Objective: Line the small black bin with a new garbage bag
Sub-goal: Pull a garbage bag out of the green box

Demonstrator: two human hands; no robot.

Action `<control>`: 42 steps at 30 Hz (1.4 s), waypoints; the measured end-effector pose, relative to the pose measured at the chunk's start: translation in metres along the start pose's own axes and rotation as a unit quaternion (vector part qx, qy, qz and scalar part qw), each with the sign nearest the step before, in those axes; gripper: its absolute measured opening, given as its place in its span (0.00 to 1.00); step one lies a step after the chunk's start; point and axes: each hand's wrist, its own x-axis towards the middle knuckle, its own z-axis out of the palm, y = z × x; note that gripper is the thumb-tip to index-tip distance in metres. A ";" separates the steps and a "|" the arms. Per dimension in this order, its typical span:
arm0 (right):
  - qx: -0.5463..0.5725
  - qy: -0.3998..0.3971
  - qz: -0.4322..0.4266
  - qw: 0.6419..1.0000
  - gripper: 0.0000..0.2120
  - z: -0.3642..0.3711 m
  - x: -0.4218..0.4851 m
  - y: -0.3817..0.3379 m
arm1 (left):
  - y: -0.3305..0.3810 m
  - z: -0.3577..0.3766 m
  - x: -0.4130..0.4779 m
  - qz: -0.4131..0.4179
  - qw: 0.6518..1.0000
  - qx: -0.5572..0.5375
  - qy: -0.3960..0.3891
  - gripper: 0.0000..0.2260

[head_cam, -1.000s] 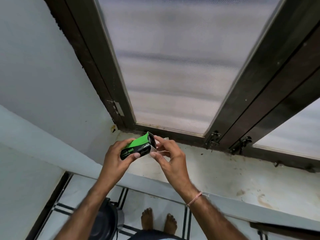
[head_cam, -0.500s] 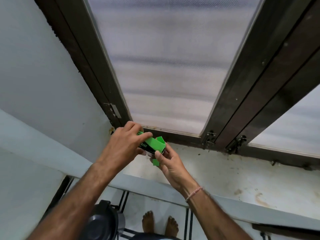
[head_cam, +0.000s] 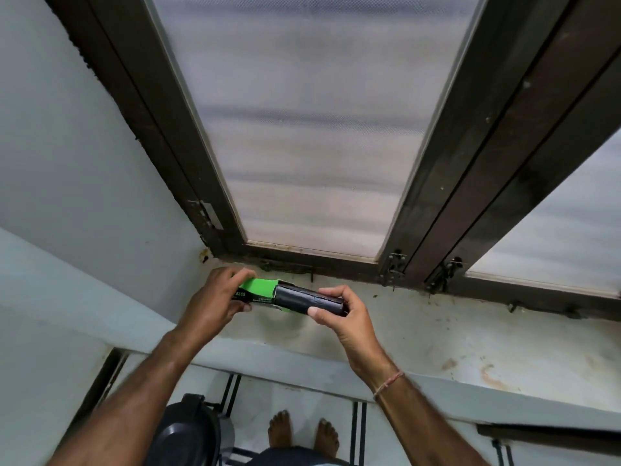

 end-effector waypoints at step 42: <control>0.061 0.173 0.006 0.983 0.15 0.132 -0.049 -0.016 | 0.062 -0.018 -0.101 -0.276 0.623 -0.730 -0.061 0.21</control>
